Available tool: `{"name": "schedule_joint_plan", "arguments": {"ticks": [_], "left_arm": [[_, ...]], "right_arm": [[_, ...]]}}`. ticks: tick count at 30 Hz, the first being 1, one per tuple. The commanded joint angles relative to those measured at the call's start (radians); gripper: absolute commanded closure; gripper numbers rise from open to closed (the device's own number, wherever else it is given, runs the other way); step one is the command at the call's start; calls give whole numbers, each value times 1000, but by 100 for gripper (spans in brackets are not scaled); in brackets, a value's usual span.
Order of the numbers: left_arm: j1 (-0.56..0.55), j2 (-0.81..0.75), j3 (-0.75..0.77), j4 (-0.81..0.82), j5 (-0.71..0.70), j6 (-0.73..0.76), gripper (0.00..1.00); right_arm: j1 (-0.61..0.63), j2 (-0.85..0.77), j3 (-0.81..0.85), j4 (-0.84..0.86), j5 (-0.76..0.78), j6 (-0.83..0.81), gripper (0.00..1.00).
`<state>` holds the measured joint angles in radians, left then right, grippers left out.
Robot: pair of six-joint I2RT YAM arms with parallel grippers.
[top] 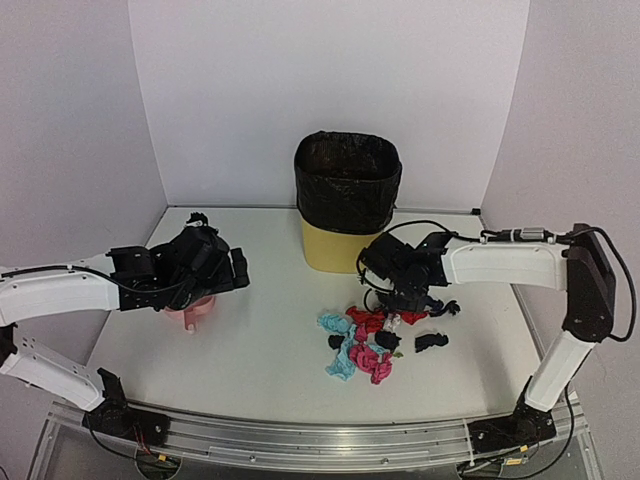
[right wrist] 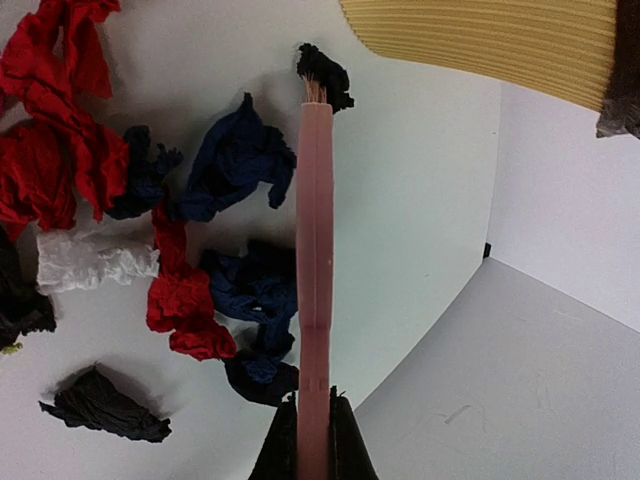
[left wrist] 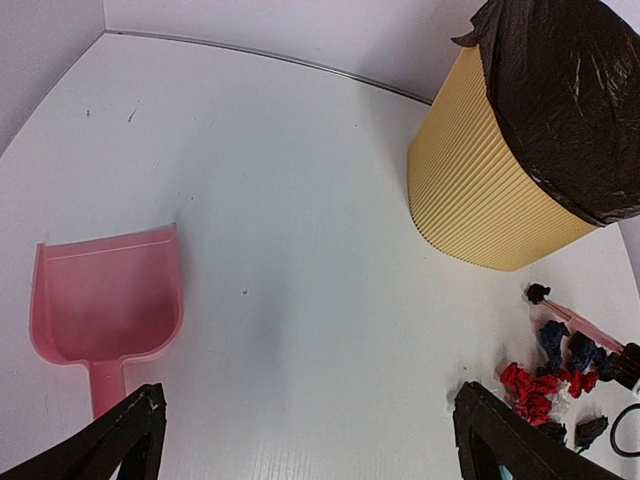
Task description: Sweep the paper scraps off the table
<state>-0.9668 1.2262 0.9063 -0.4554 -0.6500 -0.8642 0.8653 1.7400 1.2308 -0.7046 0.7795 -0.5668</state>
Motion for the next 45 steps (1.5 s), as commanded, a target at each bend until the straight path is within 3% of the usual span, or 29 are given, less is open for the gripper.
{"name": "schedule_joint_plan", "arguments": {"ticks": [1,6,14,25,33,39,45], "left_arm": [[3,-37,-11,3,-5,-11,0],[3,-39,-18,17,-9,-8,0],[4,-26,-1,3,-5,-7,0],[4,-36,-5,-8,-14,-14,0],[4,-41,-14,-8,-19,-15,0],[4,-58,-35,4,-16,-15,0],[4,-70,-49,28,-5,-2,0]], "right_arm": [[-11,-84,47,-14,125,-39,100],[-42,-114,24,70,80,-116,100],[-127,-26,8,221,-53,-216,100],[-123,30,0,234,-173,-262,100],[-24,-37,-44,164,-194,-196,100],[27,-111,-42,143,-141,-144,100],[31,-176,-1,86,54,-41,100]]}}
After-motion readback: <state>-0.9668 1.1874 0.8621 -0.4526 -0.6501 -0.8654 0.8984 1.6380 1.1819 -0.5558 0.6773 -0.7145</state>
